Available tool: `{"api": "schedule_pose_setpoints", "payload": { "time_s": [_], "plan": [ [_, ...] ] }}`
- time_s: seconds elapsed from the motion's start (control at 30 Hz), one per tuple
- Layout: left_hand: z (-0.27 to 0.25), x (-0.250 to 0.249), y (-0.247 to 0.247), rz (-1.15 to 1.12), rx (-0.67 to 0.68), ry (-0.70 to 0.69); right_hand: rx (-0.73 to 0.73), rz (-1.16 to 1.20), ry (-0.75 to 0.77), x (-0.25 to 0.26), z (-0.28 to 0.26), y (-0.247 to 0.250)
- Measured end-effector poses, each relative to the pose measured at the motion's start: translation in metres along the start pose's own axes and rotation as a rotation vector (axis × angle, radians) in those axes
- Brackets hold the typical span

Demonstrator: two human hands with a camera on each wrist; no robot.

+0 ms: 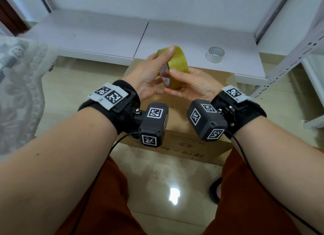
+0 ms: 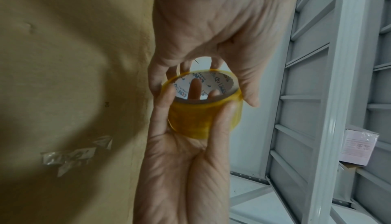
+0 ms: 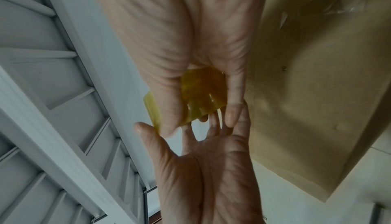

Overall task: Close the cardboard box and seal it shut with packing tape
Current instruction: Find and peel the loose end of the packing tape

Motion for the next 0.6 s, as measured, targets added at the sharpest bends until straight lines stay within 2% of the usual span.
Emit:
{"api": "schedule_pose_setpoints", "payload": {
  "time_s": [0.3, 0.5, 0.6],
  "plan": [
    [0.0033, -0.0001, 0.0018, 0.037, 0.007, 0.009, 0.043, 0.033, -0.028, 0.0001, 0.0000, -0.0019],
    [0.0047, -0.0014, -0.0030, 0.035, 0.141, -0.022, 0.052, 0.070, 0.003, 0.0072, -0.0009, -0.0014],
    [0.0060, -0.0022, -0.0057, 0.019, 0.164, -0.034, -0.004, 0.091, 0.003, 0.0069, -0.0005, 0.0044]
  ]
}}
Point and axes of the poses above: each hand's wrist, its own z-axis towards the middle knuckle, its own y-axis out of the back of the hand, x = y × z, the point moved 8 cm from there along z, towards the middle knuckle, and after that the axes turned 8 degrees about y, right-handed, at the moved point
